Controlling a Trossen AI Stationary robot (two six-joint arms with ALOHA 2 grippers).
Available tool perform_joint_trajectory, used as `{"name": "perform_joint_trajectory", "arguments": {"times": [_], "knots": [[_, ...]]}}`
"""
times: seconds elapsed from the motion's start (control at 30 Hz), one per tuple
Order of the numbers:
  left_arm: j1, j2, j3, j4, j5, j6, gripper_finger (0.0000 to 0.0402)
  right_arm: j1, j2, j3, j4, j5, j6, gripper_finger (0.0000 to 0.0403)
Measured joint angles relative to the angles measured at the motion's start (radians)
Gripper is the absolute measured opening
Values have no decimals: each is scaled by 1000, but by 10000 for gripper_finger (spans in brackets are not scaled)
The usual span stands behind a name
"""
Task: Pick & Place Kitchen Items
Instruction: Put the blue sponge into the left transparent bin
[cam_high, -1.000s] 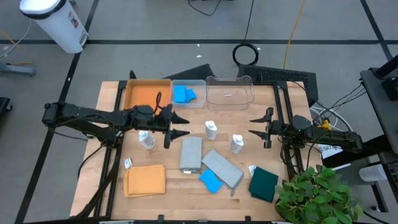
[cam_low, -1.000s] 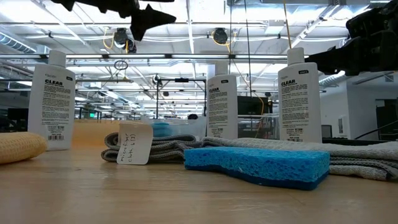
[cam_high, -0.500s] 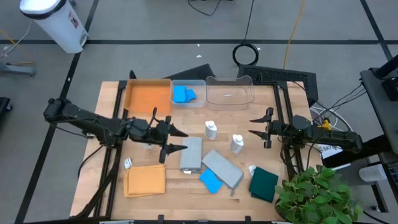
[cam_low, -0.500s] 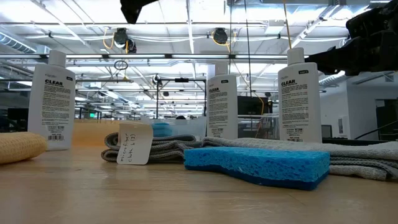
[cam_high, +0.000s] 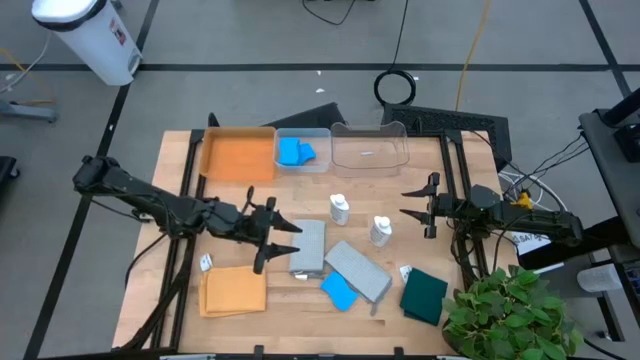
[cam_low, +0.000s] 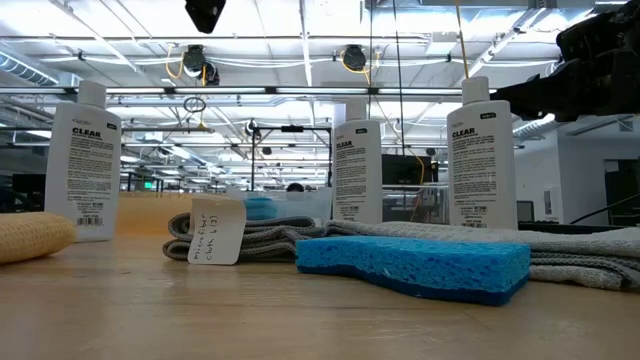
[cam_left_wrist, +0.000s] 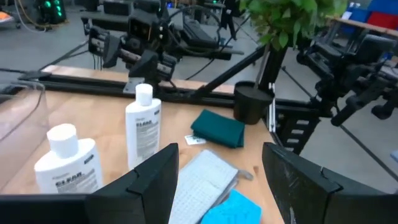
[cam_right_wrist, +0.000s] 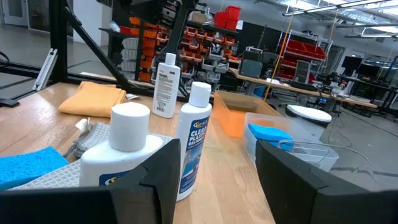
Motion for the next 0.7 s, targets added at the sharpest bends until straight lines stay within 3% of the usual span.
{"name": "perform_joint_trajectory", "arguments": {"times": [0.7], "knots": [[-60,6,1,1,1,-11,237,0,0,0,0,0,0,181]]}}
